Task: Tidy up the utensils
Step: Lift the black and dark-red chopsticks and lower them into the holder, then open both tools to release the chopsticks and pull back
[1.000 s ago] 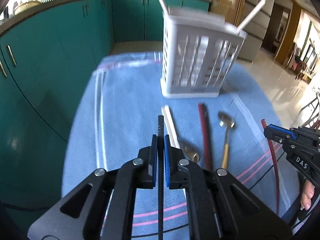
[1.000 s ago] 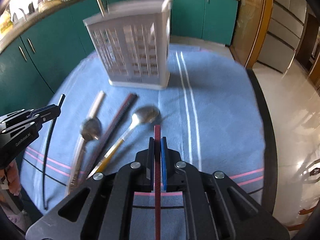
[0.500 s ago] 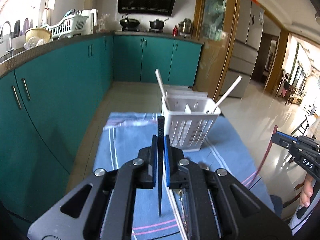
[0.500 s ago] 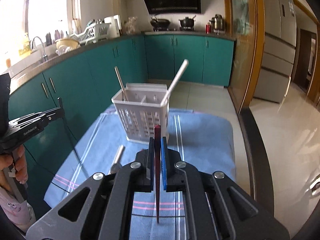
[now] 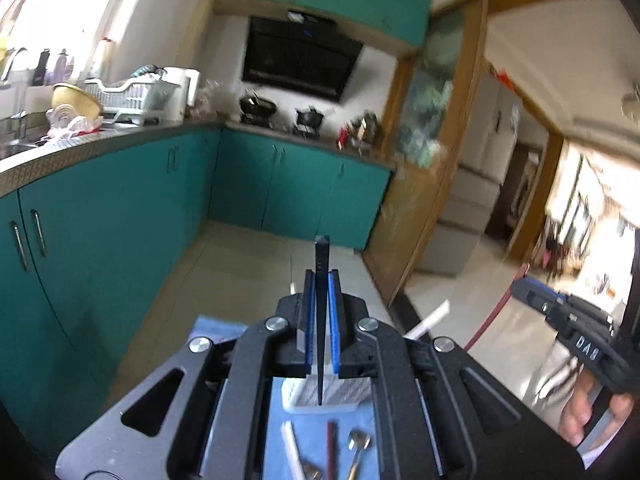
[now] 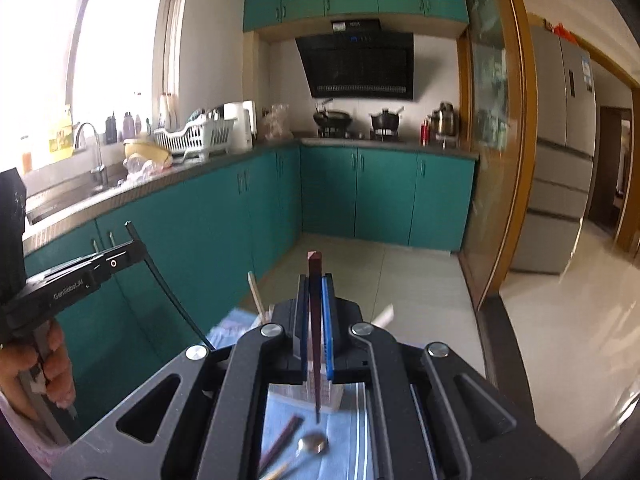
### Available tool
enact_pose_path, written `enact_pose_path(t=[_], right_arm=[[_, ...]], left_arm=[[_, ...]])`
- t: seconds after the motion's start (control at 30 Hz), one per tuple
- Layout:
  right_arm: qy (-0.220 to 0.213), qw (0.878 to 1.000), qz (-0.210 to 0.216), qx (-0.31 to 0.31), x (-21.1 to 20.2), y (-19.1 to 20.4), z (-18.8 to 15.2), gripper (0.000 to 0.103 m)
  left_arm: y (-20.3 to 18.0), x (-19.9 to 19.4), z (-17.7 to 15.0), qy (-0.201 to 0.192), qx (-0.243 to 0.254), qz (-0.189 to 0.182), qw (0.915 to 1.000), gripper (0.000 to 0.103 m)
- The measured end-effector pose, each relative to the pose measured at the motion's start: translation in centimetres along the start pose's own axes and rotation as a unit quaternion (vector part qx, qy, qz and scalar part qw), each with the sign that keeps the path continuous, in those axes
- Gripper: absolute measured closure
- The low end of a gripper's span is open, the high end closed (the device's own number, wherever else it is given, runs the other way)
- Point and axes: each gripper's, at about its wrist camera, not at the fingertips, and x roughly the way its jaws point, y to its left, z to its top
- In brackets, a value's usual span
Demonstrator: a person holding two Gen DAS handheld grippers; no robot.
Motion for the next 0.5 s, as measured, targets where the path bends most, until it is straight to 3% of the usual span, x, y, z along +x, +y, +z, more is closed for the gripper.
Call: enact_pose_path(t=[0.23, 0.4, 0.5], right_arm=[[-0.053, 0.998, -0.024, 0.008, 1.2, 0.5, 4.4, 0.096], [-0.057, 0.997, -0.047, 0.0, 4.5, 0.7, 4.6, 0.096], [-0.047, 0.998, -0.03, 0.015, 7.2, -0.2, 3.1, 0.096]], left_arm=[[1.2, 2.7, 2.1, -0.052, -0.061, 0.017, 0.9966, 0.097], [1.3, 6.5, 1.1, -0.037, -0.065, 0.048, 0.996, 0.097], [1.0, 8.1, -0.2, -0.025, -0.055, 0.06, 0.9964, 0.097]])
